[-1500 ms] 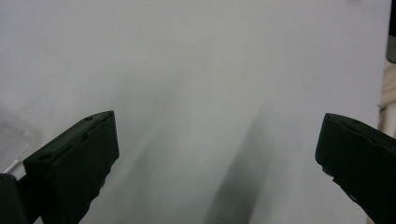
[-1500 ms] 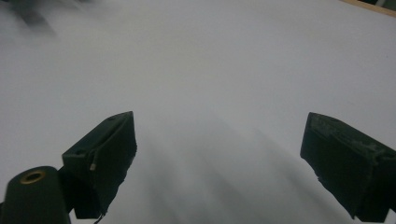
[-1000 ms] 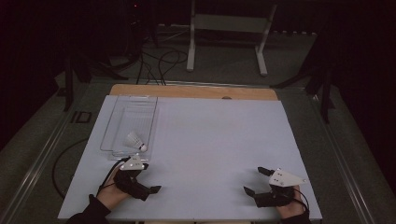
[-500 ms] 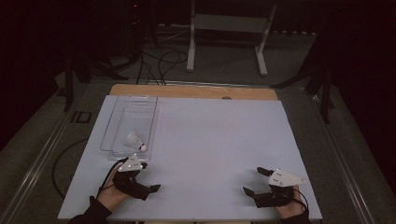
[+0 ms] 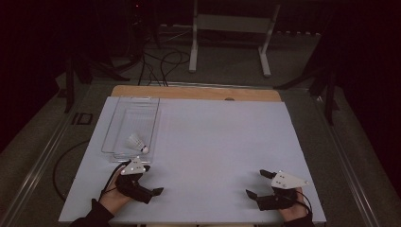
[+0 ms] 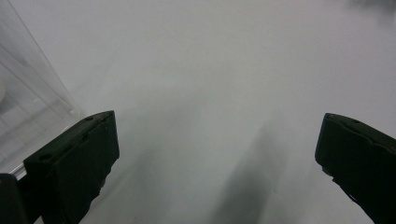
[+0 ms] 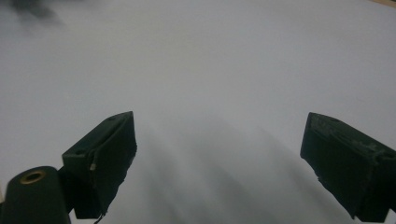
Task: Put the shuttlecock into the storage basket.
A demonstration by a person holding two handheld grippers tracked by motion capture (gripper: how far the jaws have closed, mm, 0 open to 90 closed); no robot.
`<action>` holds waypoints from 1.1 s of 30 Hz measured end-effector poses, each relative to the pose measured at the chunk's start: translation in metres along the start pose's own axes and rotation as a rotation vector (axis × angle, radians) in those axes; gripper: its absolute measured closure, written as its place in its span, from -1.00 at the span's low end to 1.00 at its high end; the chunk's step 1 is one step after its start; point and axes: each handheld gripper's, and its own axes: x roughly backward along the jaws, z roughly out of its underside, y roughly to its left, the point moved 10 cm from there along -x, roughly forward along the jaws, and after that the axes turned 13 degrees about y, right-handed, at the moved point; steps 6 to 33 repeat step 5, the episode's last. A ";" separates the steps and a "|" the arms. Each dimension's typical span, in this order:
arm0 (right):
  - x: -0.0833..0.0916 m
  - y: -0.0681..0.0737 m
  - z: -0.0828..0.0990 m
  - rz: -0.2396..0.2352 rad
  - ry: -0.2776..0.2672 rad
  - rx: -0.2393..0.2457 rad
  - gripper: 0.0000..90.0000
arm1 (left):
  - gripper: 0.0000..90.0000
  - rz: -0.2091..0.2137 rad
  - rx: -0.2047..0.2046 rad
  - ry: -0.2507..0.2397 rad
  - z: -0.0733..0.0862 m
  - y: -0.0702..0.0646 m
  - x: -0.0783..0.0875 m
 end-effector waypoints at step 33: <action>0.000 0.000 0.000 -0.003 0.000 -0.003 -0.77 | -0.99 0.005 -0.002 0.011 0.001 -0.001 -0.002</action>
